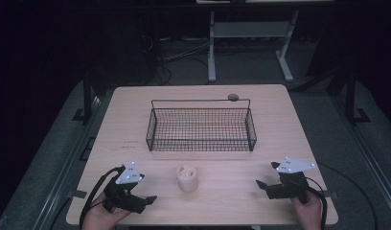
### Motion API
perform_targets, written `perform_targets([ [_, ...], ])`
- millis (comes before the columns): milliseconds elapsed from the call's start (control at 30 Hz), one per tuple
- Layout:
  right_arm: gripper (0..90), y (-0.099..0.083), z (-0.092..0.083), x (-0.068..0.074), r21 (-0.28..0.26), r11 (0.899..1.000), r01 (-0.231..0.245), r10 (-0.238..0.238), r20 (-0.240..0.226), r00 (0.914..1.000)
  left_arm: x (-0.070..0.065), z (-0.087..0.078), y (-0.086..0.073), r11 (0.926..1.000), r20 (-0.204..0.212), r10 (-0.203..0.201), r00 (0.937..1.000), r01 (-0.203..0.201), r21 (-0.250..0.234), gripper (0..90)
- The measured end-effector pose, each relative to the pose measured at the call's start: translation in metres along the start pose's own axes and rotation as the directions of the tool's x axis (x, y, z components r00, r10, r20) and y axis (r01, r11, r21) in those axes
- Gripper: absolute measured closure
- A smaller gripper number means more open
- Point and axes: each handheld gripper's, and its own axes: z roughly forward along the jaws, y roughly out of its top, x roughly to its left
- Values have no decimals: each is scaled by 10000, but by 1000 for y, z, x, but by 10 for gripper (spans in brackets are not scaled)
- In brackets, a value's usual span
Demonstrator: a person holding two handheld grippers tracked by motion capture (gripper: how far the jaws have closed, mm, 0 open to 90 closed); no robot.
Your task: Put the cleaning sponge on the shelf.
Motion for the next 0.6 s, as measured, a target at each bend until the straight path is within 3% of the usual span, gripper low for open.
perform_targets([
  [600,135,0,-1,1,-111,9999,32,-33,-93,10000,-5,9,26,9989,263,378,9989,-385,277,169],
])
